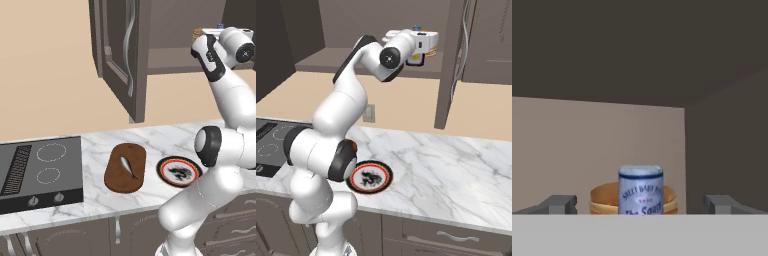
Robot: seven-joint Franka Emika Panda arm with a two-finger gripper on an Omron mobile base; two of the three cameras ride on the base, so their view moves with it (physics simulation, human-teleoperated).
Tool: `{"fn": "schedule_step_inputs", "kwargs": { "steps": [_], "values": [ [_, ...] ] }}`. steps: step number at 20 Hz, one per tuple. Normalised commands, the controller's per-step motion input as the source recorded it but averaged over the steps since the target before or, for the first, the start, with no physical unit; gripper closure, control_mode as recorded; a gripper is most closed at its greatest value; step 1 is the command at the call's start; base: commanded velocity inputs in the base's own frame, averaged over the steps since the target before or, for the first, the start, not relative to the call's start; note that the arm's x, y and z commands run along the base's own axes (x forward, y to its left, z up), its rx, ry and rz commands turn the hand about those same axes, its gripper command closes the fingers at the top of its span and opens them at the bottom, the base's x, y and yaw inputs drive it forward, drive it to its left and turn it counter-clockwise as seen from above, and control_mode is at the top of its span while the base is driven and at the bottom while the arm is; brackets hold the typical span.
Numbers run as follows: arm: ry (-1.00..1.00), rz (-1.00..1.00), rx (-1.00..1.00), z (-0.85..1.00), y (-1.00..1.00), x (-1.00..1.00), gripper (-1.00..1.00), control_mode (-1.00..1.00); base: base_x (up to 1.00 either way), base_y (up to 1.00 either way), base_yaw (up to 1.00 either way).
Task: Pick the fish from the plate and place it on the cutting board. Then pick the condiment bottle from the cabinet and place it next to the cutting board.
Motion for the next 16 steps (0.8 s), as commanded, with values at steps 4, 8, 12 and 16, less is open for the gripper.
{"fn": "schedule_step_inputs", "kwargs": {
  "steps": [4, 8, 12, 16],
  "values": [
    [0.03, 0.00, 0.00, 0.00, -0.10, 0.12, -1.00, -1.00, 0.00, 0.00, 0.00],
    [0.02, 0.00, 0.00, 0.00, -0.05, 0.11, -1.00, -1.00, 0.00, 0.00, 0.00],
    [0.00, 0.00, 0.00, 0.00, 0.00, 0.00, -1.00, -1.00, 0.00, 0.00, 0.00],
    [0.00, 0.00, 0.00, 0.00, 0.00, 0.01, -1.00, -1.00, 0.00, 0.00, 0.00]
  ]
}}
